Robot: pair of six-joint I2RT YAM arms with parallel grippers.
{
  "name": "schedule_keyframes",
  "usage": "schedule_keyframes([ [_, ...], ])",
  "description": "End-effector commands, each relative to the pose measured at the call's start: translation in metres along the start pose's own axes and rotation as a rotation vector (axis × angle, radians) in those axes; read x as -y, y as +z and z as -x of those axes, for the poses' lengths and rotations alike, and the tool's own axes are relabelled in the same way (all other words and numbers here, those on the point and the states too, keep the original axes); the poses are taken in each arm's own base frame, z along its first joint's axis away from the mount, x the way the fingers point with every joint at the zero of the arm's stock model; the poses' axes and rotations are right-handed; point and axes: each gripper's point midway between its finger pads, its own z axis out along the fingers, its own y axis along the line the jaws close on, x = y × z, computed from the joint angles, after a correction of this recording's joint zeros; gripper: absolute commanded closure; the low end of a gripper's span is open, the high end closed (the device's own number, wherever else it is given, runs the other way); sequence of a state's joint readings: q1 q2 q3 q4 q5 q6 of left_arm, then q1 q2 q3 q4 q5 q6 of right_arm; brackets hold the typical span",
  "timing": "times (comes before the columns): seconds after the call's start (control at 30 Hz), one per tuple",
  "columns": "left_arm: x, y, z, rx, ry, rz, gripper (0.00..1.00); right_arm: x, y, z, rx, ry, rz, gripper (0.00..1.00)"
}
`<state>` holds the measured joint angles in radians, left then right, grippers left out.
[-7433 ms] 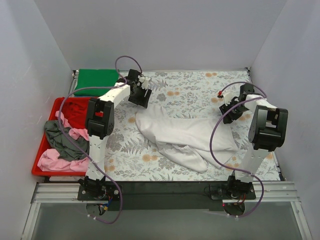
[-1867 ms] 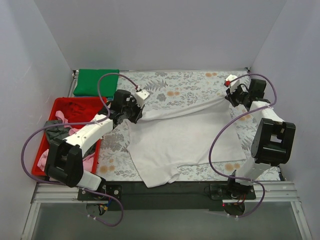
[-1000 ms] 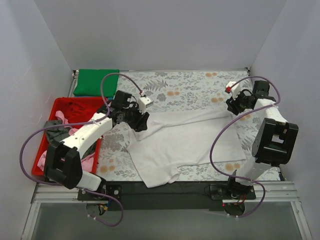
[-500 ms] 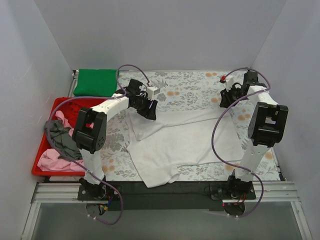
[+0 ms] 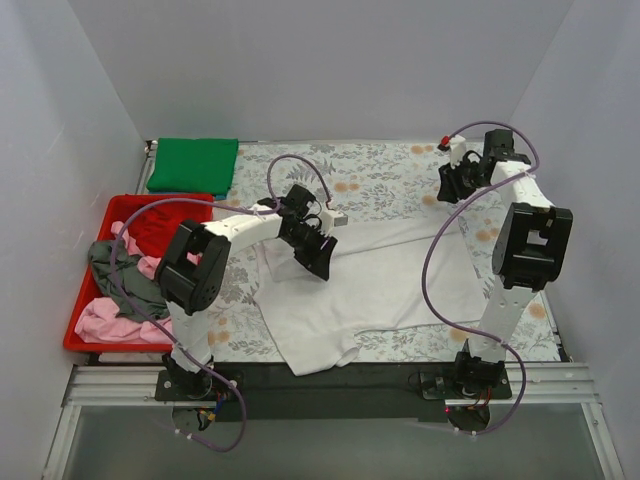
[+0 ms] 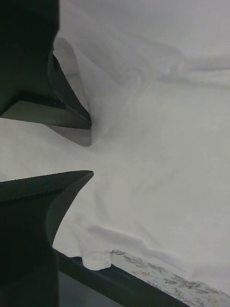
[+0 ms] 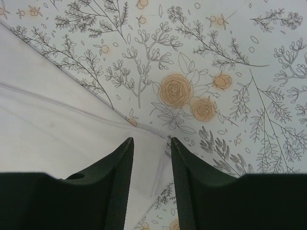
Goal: Fold and stack the t-shirts
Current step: Fold the tshirt
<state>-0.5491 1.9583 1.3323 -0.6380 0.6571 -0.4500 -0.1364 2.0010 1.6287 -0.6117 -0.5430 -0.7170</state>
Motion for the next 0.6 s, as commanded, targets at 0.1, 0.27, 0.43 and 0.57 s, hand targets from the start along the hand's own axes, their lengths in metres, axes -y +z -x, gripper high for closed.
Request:
schedule_keyframes([
  [0.1,0.021,-0.034,0.005,-0.004,0.179,0.067,0.60,-0.032,0.022,0.011,-0.048,-0.097,0.036,0.58],
  [0.27,0.014,-0.059,0.033,0.096,0.198,0.127,0.60,-0.029,0.035,-0.009,-0.148,-0.145,0.000,0.60],
  [0.43,-0.009,-0.072,0.051,0.148,0.122,0.153,0.60,-0.036,0.046,-0.027,-0.229,-0.196,-0.006,0.62],
  [0.57,-0.018,-0.072,0.054,0.157,0.084,0.150,0.59,-0.028,0.047,-0.028,-0.251,-0.175,-0.041,0.52],
])
